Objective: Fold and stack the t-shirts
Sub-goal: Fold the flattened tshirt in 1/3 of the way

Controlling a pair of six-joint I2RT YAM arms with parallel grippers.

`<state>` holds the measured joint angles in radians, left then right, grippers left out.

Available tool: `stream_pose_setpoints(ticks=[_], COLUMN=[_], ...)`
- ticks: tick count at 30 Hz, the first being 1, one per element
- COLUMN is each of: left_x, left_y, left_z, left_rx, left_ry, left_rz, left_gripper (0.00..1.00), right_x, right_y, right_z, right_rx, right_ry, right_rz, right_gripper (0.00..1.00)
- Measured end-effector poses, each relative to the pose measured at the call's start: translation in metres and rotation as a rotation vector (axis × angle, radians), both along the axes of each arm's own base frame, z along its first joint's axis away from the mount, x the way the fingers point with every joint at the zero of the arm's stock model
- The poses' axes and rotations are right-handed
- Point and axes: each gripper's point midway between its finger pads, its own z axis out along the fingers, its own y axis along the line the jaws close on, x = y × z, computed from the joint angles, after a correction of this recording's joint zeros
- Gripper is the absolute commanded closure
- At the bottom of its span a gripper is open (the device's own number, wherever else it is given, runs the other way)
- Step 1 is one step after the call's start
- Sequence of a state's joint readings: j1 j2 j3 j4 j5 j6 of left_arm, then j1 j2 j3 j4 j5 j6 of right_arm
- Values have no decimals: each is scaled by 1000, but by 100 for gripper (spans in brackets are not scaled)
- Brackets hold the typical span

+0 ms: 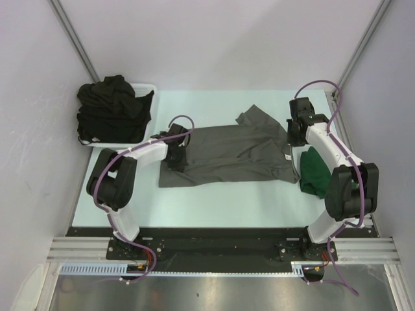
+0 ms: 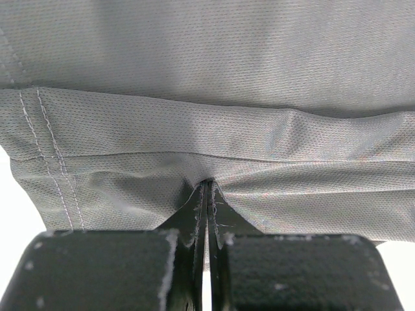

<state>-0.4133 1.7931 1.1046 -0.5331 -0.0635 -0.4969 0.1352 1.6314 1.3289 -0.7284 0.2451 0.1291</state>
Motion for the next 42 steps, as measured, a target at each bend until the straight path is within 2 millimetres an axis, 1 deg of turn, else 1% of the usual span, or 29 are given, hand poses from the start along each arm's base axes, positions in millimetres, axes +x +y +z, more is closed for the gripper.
stream_pose_setpoints(ticks=[10,16,19,22,25,28,29,32,35,37,42], left_x=[-2,-2,-2,-3,-7,-11,-9,5,15,17,12], left_y=[9,10,11,12,18,25,25,21,16,15,16], left_z=[0,0,0,1,2,9,13,32,45,47,46], left_rx=[-3,-1,-1,4,30,61,66,64,59,57,66], left_ry=[-11,-14,-14,-12,9,40,38,4,-29,-35,-19], left_rz=[17,15,13,7,2,-3,-7,-21,-36,-41,-53], left_gripper=[100,100,100,100,100,100,100,100,100,100,100], right_x=[-2,-9,-15,-25,-33,-34,-32,-26,-25,-24,-19], right_y=[1,1,1,-1,-2,-2,-2,0,1,3,7], right_z=[-3,-13,-24,-39,-51,-58,-59,-67,-74,-75,-78], right_rx=[4,5,6,2,-1,-1,-1,1,9,14,21], right_ry=[8,36,58,89,114,118,117,115,124,124,108], right_rz=[3,5,7,7,6,6,6,5,1,-1,-3], right_gripper=[100,100,100,100,100,100,100,100,100,100,100])
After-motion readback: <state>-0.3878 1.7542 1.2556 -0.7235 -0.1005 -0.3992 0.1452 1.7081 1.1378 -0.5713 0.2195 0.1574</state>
